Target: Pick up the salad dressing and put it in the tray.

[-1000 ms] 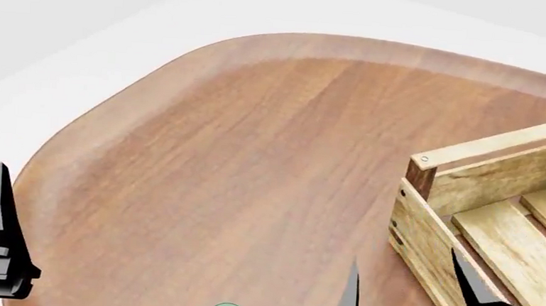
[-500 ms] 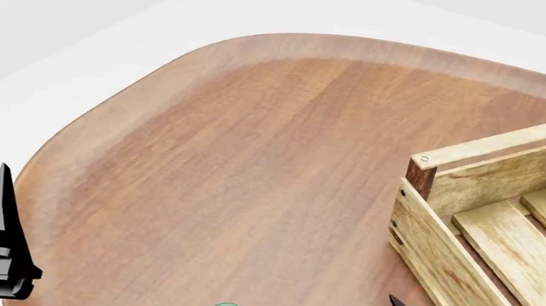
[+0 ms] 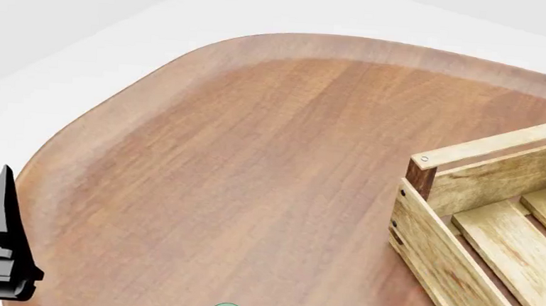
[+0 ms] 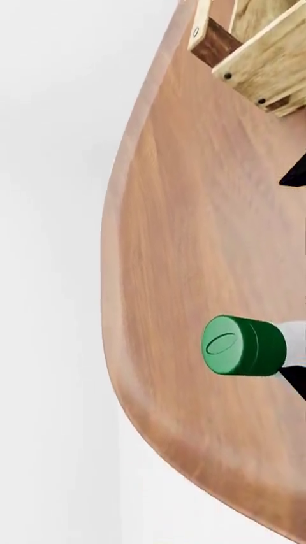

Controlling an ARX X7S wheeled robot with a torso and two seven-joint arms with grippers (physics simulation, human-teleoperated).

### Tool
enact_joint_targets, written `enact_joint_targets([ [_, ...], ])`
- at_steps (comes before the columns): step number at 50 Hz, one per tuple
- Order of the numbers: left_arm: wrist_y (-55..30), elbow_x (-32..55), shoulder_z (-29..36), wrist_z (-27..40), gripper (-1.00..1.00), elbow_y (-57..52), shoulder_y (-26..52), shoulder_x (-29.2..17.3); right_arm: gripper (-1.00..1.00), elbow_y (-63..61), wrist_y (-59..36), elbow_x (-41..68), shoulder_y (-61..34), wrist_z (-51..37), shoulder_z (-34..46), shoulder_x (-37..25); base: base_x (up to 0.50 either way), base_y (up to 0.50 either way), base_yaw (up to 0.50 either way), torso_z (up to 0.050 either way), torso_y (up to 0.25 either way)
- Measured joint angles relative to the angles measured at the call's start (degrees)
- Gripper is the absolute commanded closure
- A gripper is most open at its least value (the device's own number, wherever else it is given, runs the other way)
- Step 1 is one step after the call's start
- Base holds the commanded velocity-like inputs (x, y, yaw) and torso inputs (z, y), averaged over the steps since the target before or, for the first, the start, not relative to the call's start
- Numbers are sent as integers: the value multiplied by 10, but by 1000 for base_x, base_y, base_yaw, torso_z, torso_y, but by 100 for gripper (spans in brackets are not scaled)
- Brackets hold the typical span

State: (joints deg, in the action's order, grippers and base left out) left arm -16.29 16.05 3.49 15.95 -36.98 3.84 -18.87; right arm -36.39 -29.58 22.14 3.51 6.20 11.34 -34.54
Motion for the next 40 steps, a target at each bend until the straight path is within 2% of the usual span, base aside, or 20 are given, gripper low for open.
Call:
enact_joint_targets([
  [22,4,3,2,4,-100,3,-1,-3,-100,80,-12,31,-59,63,65,42,0,0,0,0,0],
  [40,6,5,4,7,-100,4,-1,-6,-100,147,-3,27,-97,74,86,74,0,0,0,0,0],
])
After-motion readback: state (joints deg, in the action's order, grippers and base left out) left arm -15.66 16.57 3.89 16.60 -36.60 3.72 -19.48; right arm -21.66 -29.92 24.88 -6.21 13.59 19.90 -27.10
